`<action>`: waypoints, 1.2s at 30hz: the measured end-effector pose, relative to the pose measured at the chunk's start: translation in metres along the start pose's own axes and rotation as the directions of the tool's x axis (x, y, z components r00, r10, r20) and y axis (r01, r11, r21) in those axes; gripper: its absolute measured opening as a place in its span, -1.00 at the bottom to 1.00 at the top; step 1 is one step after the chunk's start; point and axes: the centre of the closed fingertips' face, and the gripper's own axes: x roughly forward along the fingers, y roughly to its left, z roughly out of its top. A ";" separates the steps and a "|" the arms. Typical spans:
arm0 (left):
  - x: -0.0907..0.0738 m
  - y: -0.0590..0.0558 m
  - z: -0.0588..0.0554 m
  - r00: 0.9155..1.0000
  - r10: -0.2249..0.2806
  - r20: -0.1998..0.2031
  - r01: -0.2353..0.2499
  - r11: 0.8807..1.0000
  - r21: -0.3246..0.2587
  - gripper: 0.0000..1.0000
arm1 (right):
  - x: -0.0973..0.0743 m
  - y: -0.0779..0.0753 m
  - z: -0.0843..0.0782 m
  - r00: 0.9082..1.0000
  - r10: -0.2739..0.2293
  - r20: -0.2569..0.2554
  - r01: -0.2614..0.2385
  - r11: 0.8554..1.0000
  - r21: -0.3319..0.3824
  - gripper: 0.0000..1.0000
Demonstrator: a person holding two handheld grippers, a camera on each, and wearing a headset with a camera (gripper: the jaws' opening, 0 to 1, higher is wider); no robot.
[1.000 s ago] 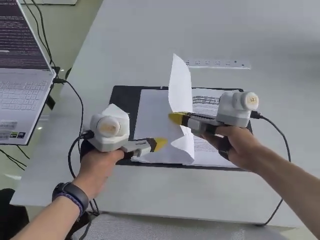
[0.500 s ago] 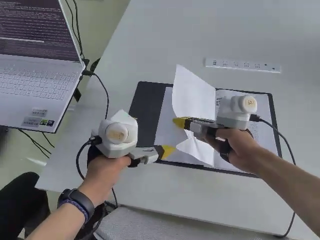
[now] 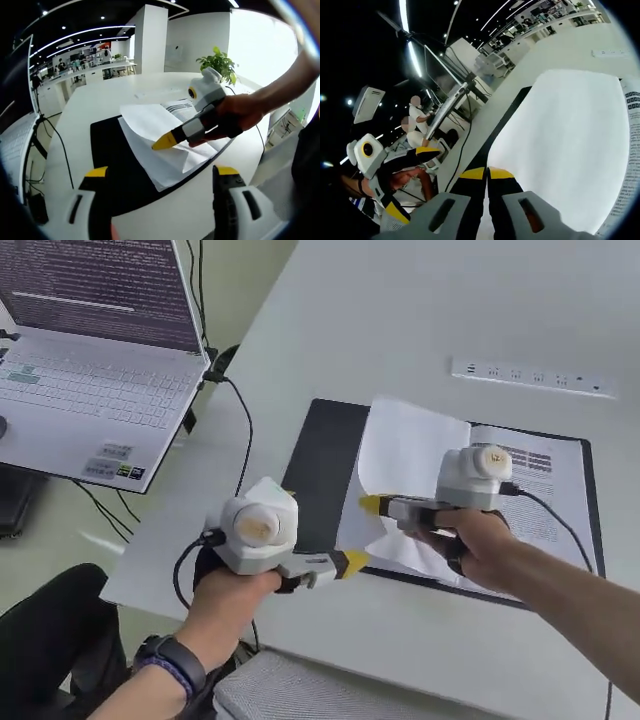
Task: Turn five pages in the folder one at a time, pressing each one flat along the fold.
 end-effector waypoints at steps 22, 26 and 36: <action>-0.001 0.012 -0.011 1.000 0.009 -0.009 -0.009 1.000 -0.022 0.65 | 0.022 -0.034 -0.014 0.998 -0.059 -0.030 0.062 0.992 0.106 -0.97; 0.000 0.011 -0.011 1.000 0.008 -0.012 -0.008 1.000 -0.020 0.64 | 0.024 -0.041 -0.013 0.998 -0.054 -0.029 0.057 0.993 0.107 -0.94; 0.007 0.009 -0.007 1.000 -0.005 -0.019 0.005 1.000 -0.008 0.65 | 0.020 -0.033 -0.015 0.999 -0.019 -0.034 0.022 0.997 0.077 -0.63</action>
